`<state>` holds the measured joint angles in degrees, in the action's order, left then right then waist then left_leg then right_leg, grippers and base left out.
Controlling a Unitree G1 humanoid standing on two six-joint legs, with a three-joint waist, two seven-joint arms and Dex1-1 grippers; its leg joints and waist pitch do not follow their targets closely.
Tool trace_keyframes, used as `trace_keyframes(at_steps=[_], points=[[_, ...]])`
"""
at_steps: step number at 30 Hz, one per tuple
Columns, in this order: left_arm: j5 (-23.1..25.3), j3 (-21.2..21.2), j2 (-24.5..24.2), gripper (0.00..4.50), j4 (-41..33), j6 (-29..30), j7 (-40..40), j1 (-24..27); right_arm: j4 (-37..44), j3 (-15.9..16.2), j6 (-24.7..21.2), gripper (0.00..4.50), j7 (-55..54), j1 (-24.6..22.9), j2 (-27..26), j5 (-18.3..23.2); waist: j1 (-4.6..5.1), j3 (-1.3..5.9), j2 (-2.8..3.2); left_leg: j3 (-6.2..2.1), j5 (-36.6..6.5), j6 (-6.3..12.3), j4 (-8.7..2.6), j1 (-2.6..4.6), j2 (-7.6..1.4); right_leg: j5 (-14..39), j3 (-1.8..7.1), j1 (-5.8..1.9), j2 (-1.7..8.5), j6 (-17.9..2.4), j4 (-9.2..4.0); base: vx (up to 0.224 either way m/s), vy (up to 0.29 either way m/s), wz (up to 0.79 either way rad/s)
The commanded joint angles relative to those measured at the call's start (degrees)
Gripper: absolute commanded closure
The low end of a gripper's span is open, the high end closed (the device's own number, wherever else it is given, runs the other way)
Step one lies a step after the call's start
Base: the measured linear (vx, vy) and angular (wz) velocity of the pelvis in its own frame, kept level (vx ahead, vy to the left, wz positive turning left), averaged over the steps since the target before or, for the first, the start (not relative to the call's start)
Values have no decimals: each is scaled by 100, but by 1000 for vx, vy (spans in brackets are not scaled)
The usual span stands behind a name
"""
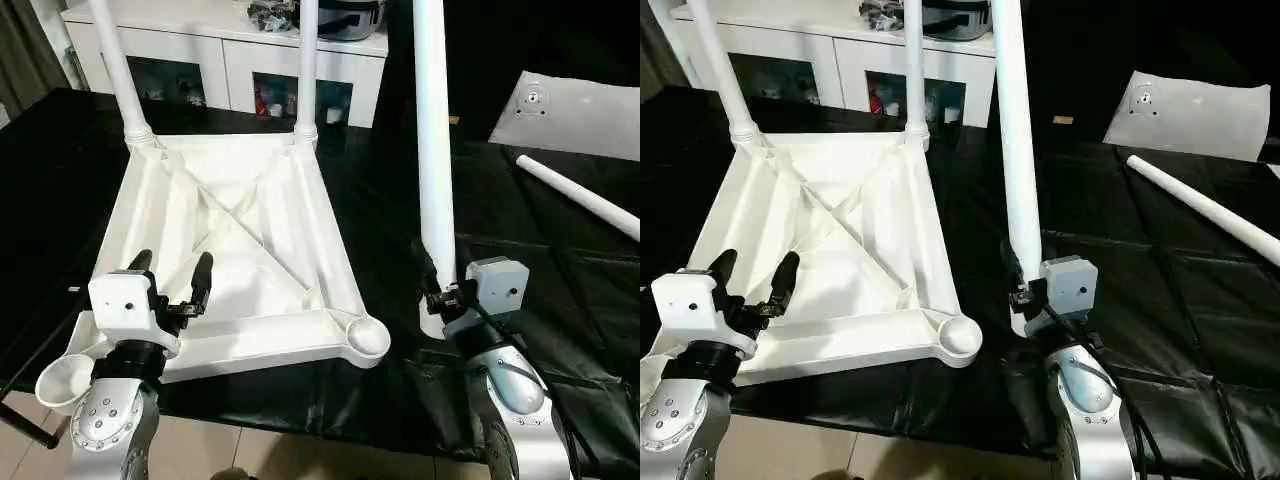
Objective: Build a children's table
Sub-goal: Pick table leg
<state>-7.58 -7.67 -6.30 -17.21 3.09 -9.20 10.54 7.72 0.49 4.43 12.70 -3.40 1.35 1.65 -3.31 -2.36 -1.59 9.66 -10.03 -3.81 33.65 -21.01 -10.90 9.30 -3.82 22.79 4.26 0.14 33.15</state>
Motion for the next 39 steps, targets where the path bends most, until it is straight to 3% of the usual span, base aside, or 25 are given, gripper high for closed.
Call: trace_keyframes(at_steps=[1, 39], points=[[0, 11, -2, 41, 29, -53, 1, -43, -5, -5, -36, 265, -14, 51, 26, 46, 1, 249, 52, -98, -2626, 13, -478, 81, -180, 2509, 217, -124, 265, -218, -476, 0, 0, 0], [0, 11, -2, 41, 29, -53, 1, -43, -5, -5, -36, 265, -14, 51, 26, 46, 0, 248, 53, -99, -2633, 11, -476, 84, -179, 2560, 215, -122, 268, -202, -484, 0, 0, 0]])
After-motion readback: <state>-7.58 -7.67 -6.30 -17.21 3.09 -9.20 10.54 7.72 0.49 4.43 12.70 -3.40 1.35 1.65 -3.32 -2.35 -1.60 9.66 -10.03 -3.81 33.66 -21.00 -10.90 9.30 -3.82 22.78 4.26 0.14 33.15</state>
